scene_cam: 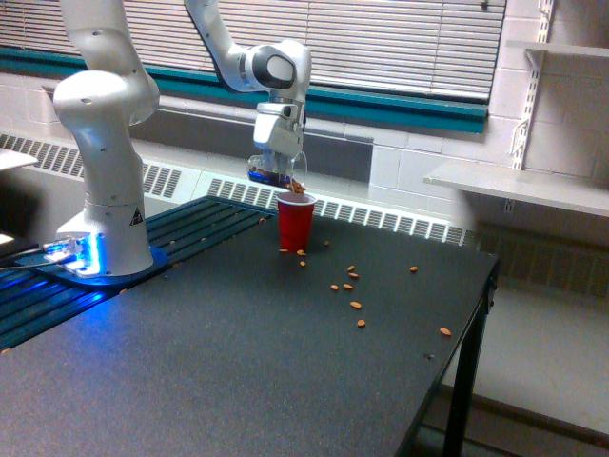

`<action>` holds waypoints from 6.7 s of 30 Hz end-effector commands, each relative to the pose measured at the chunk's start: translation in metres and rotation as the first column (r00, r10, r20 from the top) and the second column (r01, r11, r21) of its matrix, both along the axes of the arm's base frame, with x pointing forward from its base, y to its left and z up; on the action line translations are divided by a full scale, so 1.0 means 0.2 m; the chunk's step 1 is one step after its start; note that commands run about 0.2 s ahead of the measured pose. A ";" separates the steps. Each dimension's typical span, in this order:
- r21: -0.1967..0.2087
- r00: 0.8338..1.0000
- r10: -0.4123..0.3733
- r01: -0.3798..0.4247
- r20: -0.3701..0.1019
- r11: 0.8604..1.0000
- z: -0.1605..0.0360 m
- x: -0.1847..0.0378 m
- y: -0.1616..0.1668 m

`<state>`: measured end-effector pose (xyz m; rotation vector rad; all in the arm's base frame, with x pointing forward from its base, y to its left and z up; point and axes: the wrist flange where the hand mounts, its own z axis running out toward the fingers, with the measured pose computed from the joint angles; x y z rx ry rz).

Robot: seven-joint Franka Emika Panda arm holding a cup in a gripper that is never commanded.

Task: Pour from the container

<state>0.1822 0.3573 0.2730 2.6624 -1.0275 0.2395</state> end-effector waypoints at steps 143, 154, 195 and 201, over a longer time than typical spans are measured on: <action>0.062 0.975 0.123 -0.113 -0.187 0.992 0.04 0.06 -0.20; 0.057 0.970 0.150 -0.142 -0.190 0.988 0.04 0.09 -0.22; 0.077 0.966 0.176 -0.164 -0.189 0.983 0.11 0.11 -0.21; 0.058 0.969 0.168 -0.160 -0.183 0.985 0.09 0.13 -0.24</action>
